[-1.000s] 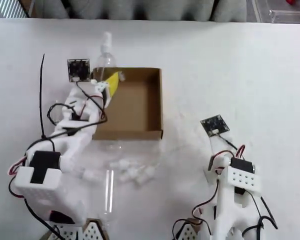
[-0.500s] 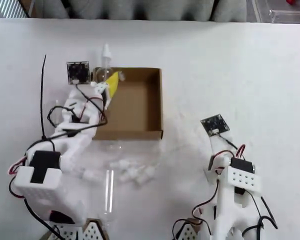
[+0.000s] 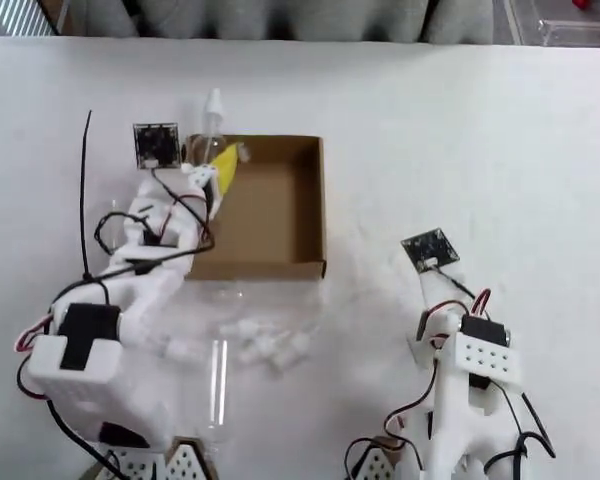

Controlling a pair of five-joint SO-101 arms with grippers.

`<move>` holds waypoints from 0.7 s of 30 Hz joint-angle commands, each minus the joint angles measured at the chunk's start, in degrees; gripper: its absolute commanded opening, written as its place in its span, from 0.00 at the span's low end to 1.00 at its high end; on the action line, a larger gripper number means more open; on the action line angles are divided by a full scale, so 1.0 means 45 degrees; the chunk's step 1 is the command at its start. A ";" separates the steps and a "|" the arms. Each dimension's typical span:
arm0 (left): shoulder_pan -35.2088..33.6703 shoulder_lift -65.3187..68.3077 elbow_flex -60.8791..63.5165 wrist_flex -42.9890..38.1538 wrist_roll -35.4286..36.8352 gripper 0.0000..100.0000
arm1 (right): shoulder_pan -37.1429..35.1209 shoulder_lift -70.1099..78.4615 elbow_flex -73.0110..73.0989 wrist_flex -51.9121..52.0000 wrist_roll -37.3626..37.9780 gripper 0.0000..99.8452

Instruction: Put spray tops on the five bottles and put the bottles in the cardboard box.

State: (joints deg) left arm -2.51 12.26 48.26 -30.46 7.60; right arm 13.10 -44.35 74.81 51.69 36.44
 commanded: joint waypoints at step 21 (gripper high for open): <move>-0.0029 -0.7101 -0.1035 0.9280 0.0020 0.28 | 0.0010 -0.0205 -0.0059 -0.0127 0.0117 0.02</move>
State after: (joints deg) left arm -2.51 -12.79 48.26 1.45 7.60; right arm 13.10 -44.35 74.81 51.69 36.44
